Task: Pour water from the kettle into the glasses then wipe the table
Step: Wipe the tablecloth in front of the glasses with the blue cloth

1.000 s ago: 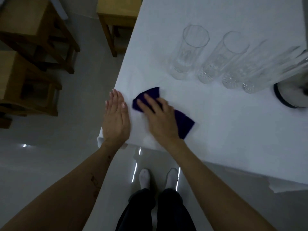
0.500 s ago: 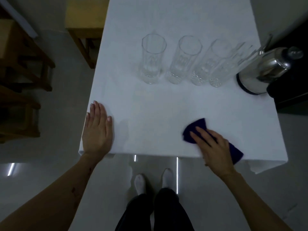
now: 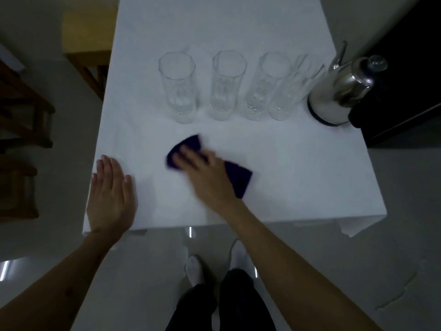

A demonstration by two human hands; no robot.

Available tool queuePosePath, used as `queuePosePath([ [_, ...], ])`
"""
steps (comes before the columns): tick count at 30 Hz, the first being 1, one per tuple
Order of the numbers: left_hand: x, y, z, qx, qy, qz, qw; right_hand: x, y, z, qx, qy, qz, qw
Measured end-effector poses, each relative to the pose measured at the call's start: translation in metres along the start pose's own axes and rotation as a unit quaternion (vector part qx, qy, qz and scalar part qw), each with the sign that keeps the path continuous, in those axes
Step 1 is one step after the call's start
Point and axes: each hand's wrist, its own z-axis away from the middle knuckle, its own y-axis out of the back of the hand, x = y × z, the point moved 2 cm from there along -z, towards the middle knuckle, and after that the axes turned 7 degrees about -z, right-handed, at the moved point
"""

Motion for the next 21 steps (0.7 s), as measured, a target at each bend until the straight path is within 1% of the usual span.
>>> queuePosePath([
  [1,0.000,0.001,-0.001,-0.001,-0.008,0.000,1.000,-0.006,-0.001,0.017,-0.034,0.065,-0.011,0.997],
  [2,0.000,0.002,-0.001,-0.005,-0.007,0.003,1.000,-0.002,0.001,0.038,-0.058,0.109,-0.017,0.992],
  [3,-0.001,0.003,-0.001,-0.012,0.000,0.008,1.000,0.009,0.007,0.058,-0.072,0.130,-0.016,0.989],
  [5,0.002,0.005,-0.001,-0.021,0.006,0.009,1.000,0.043,0.026,0.097,-0.068,0.122,0.002,0.990],
  [8,0.012,0.010,0.000,-0.018,0.000,-0.018,1.000,0.105,0.063,0.141,-0.010,0.037,0.022,0.999],
  [11,0.036,0.009,0.000,-0.030,-0.019,-0.009,0.999,0.167,0.097,0.165,0.054,-0.083,0.037,0.994],
  [13,0.067,0.003,-0.001,-0.036,-0.042,0.025,0.998,0.200,0.113,0.164,0.115,-0.194,0.048,0.973],
  [15,0.111,-0.004,-0.004,-0.037,-0.079,0.055,0.995,0.220,0.119,0.149,0.179,-0.300,0.040,0.936],
  [16,0.137,-0.007,-0.008,-0.034,-0.101,0.068,0.992,0.226,0.120,0.140,0.203,-0.336,0.025,0.919],
  [17,0.164,-0.010,-0.011,-0.029,-0.124,0.080,0.989,0.230,0.122,0.131,0.215,-0.354,0.002,0.910],
  [19,0.220,-0.016,-0.020,-0.028,-0.163,0.108,0.980,0.231,0.125,0.119,0.202,-0.360,-0.067,0.908],
  [21,0.272,-0.023,-0.031,-0.045,-0.179,0.136,0.973,0.231,0.132,0.122,0.207,-0.372,-0.118,0.897],
])
